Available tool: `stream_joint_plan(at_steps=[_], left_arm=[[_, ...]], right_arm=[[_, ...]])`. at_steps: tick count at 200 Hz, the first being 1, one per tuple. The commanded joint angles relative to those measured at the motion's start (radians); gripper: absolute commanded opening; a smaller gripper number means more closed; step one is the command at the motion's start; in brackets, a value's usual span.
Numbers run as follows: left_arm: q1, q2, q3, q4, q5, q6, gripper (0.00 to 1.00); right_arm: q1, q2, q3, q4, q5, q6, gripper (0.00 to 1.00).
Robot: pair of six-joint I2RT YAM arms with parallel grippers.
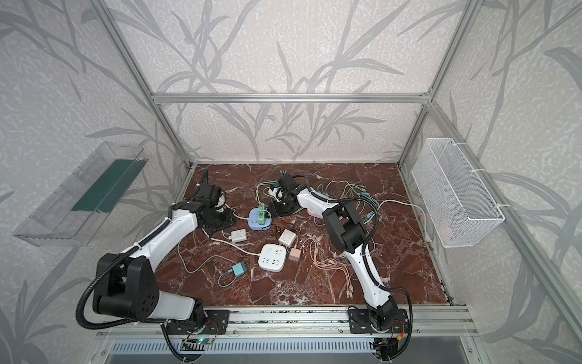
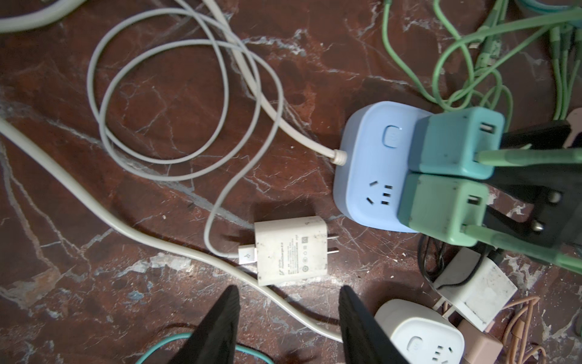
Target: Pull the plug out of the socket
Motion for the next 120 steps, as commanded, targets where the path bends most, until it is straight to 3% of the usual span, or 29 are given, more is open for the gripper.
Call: stream_joint_plan(at_steps=[1,56,82,120], left_arm=[[-0.052,-0.012,0.023,0.027,-0.038,-0.008,0.53],[-0.078,0.065,0.051,0.054,-0.033,-0.009,0.55],[-0.076,0.120,0.094,0.063,-0.025,0.004,0.55],[-0.060,0.185,0.141,0.088,0.003,0.009,0.56]], right_arm=[[-0.006,-0.024,-0.029,-0.003,0.032,0.028,0.62],[-0.039,-0.121,-0.065,0.009,0.080,0.032,0.68],[-0.047,-0.192,-0.099,0.000,0.170,0.051,0.77],[-0.046,-0.317,-0.216,0.065,0.308,0.113,0.81]])
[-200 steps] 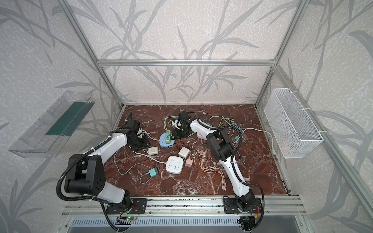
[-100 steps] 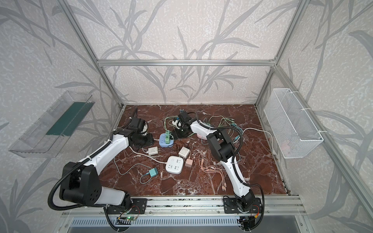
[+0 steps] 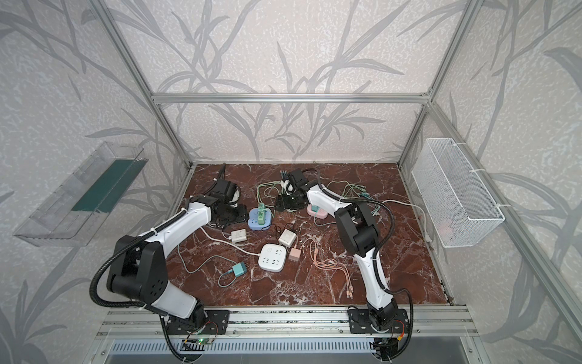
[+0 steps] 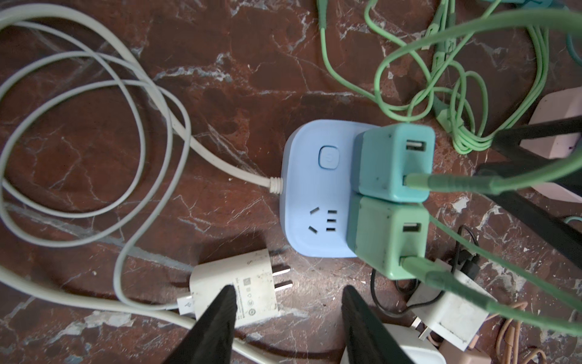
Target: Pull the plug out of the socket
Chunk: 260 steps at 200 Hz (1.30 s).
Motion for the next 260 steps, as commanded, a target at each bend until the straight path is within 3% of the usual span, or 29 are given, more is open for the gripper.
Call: stream_joint_plan(at_steps=[1,43,95,126,169,260], left_arm=[[0.015,0.031,0.040,0.020,0.017,0.015,0.56],[0.042,0.070,0.046,0.039,0.031,0.036,0.66],[0.074,0.085,0.017,0.112,0.063,0.015,0.74],[0.096,0.114,0.015,0.128,0.092,0.013,0.75],[0.131,0.150,0.008,0.158,0.176,0.001,0.74],[0.136,0.124,-0.036,0.181,0.200,-0.001,0.73]], right_arm=[[0.002,-0.102,-0.056,0.040,0.120,0.050,0.81],[0.052,-0.237,-0.182,0.069,0.330,0.084,0.82],[0.269,-0.372,-0.383,0.216,0.589,0.111,0.78],[0.368,-0.365,-0.407,0.229,0.662,0.180,0.74],[0.447,-0.237,-0.287,0.169,0.716,0.220,0.71],[0.449,0.016,0.017,0.014,0.788,0.235,0.64]])
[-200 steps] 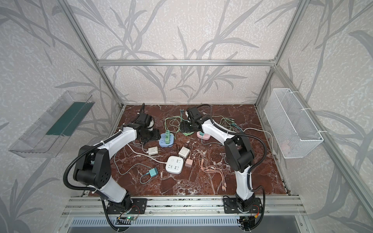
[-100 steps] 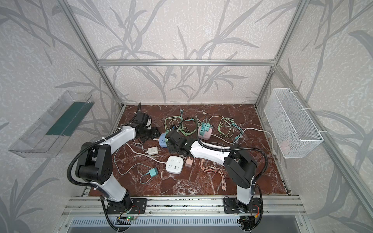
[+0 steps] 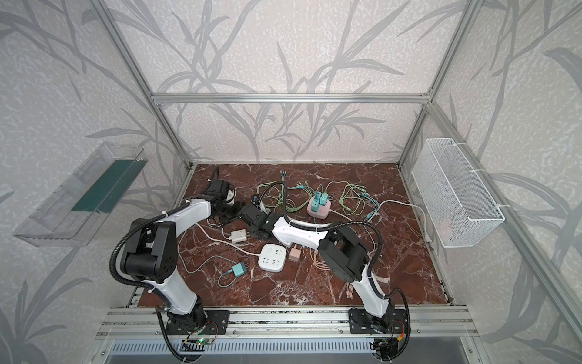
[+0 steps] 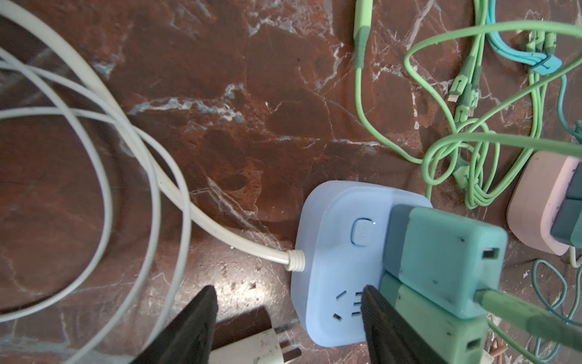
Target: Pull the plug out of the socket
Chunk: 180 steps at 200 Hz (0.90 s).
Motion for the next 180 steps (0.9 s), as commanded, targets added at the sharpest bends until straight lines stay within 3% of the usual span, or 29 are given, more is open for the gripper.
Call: stream_joint_plan(at_steps=[1,73,180], left_arm=[[0.003,-0.026,-0.014,0.009,0.019,0.003,0.73],[0.003,-0.037,-0.048,0.039,0.051,0.004,0.73],[0.002,-0.001,-0.027,0.010,0.056,0.034,0.69]], right_arm=[[0.001,0.037,0.057,-0.071,0.055,0.010,0.64],[-0.009,0.129,0.165,-0.140,0.052,0.009,0.50],[-0.044,0.194,0.228,-0.152,-0.010,0.015,0.47]])
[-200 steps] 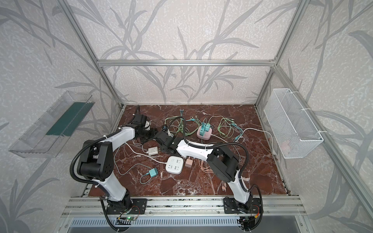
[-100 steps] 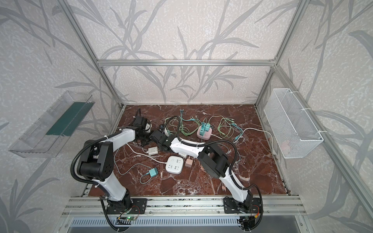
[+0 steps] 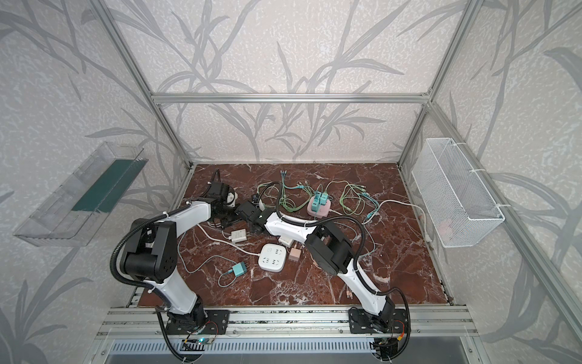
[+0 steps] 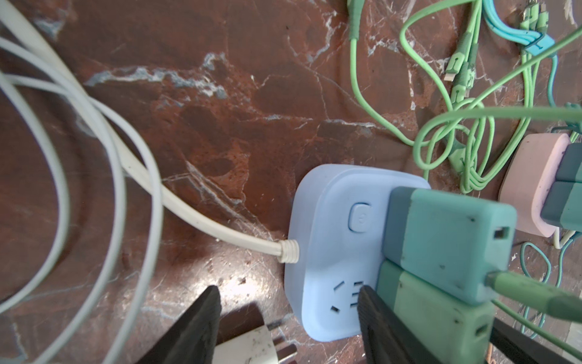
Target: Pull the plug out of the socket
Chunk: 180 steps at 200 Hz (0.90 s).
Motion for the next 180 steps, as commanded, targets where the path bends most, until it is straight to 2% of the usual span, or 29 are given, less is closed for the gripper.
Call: stream_joint_plan(at_steps=[1,60,98,149,180], left_arm=[[-0.001,0.002,0.013,-0.018,0.002,0.025,0.69],[-0.002,0.052,0.044,-0.024,0.043,0.039,0.63],[-0.006,0.077,0.063,-0.041,0.029,0.052,0.61],[-0.020,0.104,0.071,-0.053,0.022,0.058,0.58],[-0.034,0.133,0.099,-0.095,-0.030,0.062,0.56]], right_arm=[[-0.007,0.024,0.032,-0.015,-0.014,0.002,0.47],[-0.017,0.033,0.051,-0.010,-0.041,-0.019,0.34],[-0.024,0.026,0.051,-0.006,-0.053,-0.030,0.27],[-0.035,0.033,0.066,0.000,-0.088,-0.034,0.26],[-0.035,0.024,0.068,0.021,-0.108,-0.038,0.24]])
